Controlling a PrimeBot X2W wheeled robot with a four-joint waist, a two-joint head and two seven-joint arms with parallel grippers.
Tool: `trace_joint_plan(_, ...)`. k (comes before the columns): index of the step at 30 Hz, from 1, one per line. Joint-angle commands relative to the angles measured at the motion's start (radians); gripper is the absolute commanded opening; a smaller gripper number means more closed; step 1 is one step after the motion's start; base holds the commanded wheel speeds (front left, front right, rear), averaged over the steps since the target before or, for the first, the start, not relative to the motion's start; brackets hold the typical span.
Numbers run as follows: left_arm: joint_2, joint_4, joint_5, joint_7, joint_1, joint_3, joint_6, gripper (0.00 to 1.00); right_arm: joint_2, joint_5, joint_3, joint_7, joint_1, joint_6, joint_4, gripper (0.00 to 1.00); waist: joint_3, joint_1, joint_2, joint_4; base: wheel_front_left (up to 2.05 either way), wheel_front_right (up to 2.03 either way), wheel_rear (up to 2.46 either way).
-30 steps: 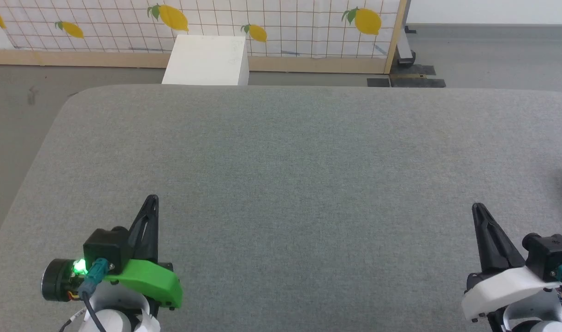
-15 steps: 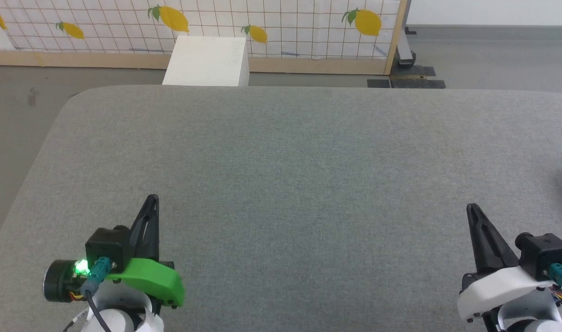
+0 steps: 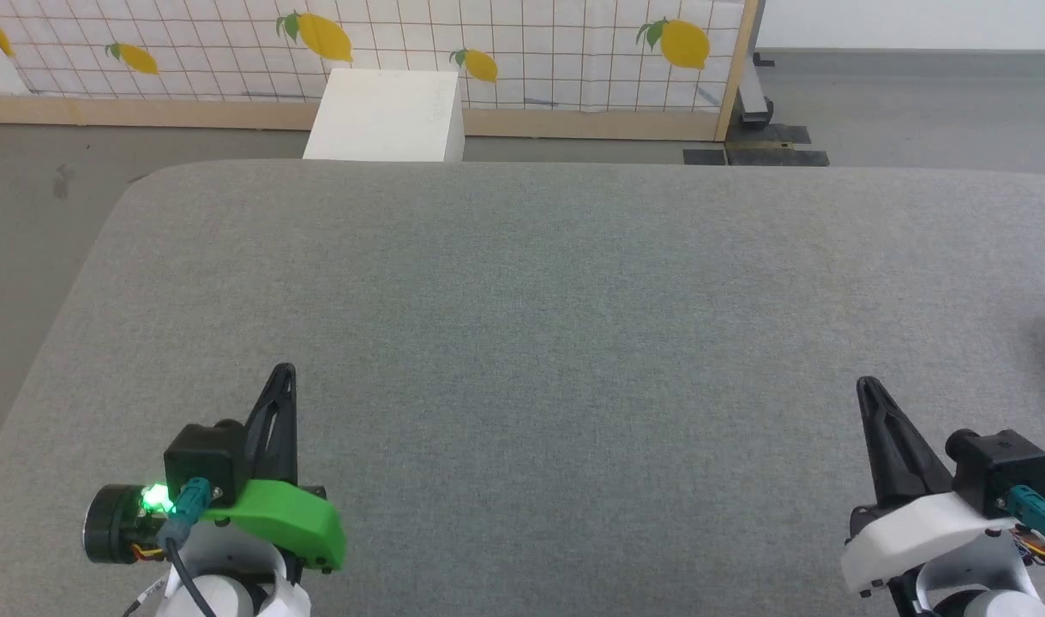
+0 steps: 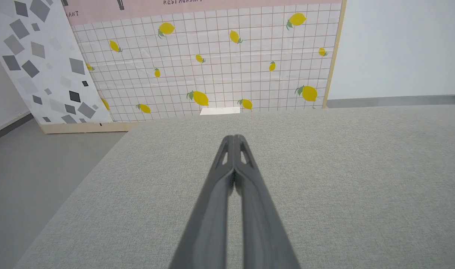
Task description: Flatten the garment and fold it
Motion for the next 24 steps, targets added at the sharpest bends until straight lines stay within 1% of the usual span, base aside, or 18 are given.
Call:
trace_joint_plan(1, -0.012, 0.003, 0.017, 0.005, 0.014, 0.010, -0.007, 0.00, 0.006, -0.010, 0.004, -0.004, -0.017, -0.001, 0.006, 0.00, 0.000, 0.0000, 0.0000, 0.000, 0.00, 0.00, 0.00)
trace_joint_plan(24, -0.083, 0.013, 0.092, 0.028, 0.023, 0.074, -0.042, 0.00, 0.013, -0.032, 0.023, -0.006, -0.030, -0.001, 0.026, 0.00, -0.005, 0.0000, 0.0000, 0.001, 0.00, 0.00, 0.00)
